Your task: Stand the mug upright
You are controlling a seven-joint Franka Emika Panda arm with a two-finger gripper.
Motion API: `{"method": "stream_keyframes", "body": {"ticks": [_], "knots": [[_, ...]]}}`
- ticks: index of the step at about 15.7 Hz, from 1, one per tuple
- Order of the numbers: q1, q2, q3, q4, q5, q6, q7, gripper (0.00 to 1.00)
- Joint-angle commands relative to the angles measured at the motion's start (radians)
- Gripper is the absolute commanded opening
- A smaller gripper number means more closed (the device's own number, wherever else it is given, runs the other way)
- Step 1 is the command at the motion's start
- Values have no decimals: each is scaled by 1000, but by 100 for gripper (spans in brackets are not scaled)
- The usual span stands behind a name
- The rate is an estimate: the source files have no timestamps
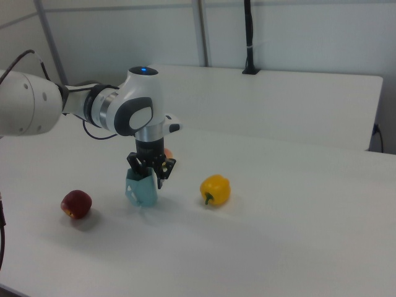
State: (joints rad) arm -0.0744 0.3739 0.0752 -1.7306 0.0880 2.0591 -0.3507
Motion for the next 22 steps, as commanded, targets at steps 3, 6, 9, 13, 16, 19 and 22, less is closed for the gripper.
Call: {"method": "stream_keyframes", "body": {"ticks": [3,6,9,13,16,19,22], "knots": [[10,-52,0,-9,29,9,25,100],[25,-108,12,20,16,9,159,100],[24,-173,12,94,15,-123,275,100],[21,-251,14,203,13,-374,392,100],[19,-355,15,224,29,-534,413,100],[24,-412,14,221,27,-649,467,100],[44,-464,-31,161,48,-595,444,100]]}}
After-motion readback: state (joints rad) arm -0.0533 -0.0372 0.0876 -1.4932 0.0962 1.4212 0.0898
